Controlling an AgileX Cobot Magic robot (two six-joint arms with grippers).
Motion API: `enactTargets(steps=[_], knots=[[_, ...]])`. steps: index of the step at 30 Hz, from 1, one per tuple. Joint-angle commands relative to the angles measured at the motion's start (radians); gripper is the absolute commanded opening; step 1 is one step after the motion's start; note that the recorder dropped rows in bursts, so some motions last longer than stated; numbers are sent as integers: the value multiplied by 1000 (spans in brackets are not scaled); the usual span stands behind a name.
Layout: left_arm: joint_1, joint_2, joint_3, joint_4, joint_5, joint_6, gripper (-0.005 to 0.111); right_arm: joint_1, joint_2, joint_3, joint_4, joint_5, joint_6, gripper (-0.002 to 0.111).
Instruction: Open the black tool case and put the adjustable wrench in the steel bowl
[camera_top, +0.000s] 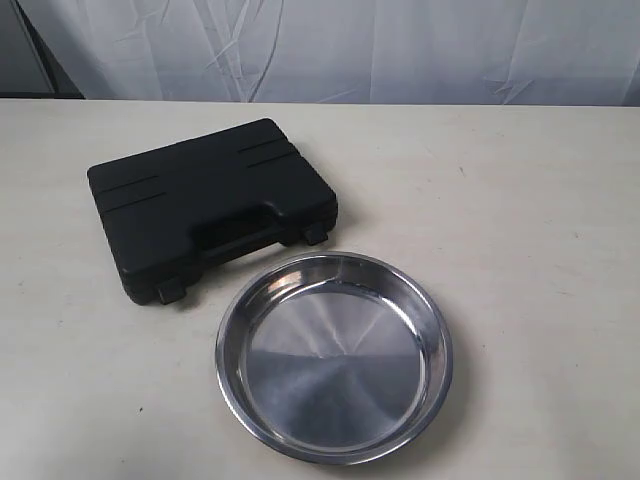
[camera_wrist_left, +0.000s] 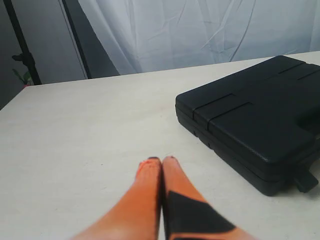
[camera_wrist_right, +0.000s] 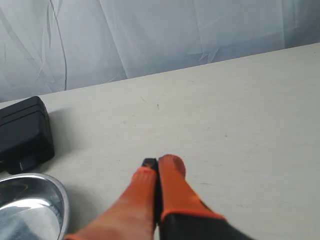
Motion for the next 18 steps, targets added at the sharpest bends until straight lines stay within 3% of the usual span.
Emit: enactTargets(steps=[1, 18], knots=[[-9, -4, -2, 0, -10, -5, 0, -3, -6, 2, -5, -7, -1, 0], [-9, -4, -2, 0, -10, -5, 0, -3, -6, 2, -55, -28, -11, 0]])
